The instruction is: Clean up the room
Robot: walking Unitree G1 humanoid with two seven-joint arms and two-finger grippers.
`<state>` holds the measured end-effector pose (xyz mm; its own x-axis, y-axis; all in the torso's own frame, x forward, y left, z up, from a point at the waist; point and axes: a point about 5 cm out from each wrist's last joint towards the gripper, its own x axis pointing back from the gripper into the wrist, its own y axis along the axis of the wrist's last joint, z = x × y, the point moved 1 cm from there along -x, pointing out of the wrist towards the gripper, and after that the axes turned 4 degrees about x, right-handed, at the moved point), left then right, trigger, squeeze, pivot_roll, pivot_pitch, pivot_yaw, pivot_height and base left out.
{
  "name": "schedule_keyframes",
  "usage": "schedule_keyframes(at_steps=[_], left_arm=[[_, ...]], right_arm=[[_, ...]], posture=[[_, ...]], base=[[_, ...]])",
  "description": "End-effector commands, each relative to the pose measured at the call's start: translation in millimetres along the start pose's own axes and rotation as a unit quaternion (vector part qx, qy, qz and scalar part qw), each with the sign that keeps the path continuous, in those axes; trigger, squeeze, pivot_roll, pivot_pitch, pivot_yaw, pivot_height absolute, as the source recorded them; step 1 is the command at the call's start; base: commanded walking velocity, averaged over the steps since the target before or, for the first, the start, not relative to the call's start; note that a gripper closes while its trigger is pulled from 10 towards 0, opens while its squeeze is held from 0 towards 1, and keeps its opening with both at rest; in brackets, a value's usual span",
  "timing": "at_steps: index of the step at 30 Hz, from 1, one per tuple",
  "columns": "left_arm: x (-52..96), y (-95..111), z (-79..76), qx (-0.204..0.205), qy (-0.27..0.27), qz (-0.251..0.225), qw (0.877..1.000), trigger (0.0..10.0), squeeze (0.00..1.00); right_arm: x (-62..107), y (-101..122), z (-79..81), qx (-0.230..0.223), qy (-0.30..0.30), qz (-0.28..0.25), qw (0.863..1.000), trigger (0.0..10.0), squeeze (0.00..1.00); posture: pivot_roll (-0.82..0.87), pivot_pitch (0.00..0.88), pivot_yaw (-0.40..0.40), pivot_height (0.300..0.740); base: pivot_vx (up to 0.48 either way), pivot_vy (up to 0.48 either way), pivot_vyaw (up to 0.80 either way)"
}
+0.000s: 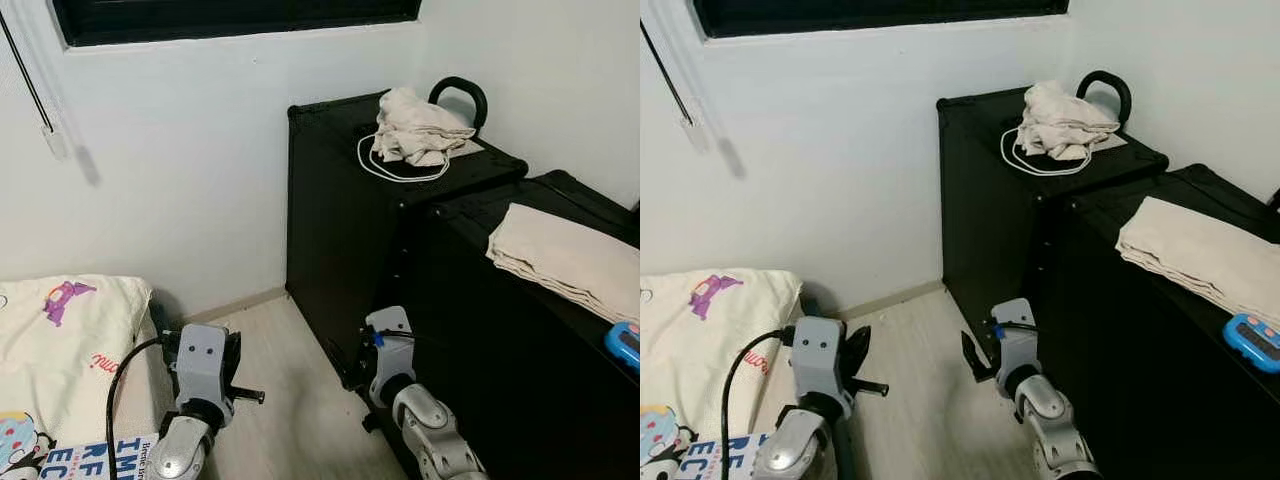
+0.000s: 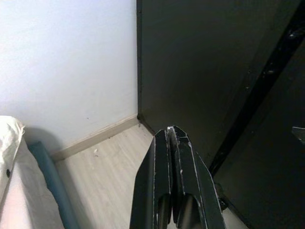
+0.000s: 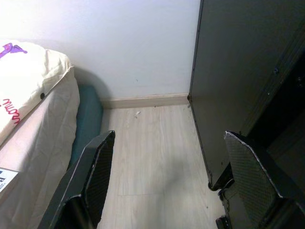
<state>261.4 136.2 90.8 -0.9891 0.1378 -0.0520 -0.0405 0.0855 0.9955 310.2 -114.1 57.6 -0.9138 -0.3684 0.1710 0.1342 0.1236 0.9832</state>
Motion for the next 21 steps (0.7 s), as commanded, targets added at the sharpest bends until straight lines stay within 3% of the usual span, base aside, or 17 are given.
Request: schedule_keyframes(at_steps=[1,21], left_arm=[[2.5,-0.6,2.7,0.001,0.003,0.001,1.000,10.0,0.00],[4.6,1.8,7.9,0.011,0.018,-0.006,1.000,10.0,0.00]], right_arm=[[1.9,-3.1,-2.8,-0.006,-0.007,0.007,1.000,10.0,0.00],[2.6,-4.3,-0.9,-0.008,-0.001,0.008,1.000,10.0,0.00]], posture=[[-0.05,0.122,-0.068,0.740],[-0.05,0.120,-0.073,0.740]], base=[[0.259,0.000,0.00],[0.342,0.000,0.00]])
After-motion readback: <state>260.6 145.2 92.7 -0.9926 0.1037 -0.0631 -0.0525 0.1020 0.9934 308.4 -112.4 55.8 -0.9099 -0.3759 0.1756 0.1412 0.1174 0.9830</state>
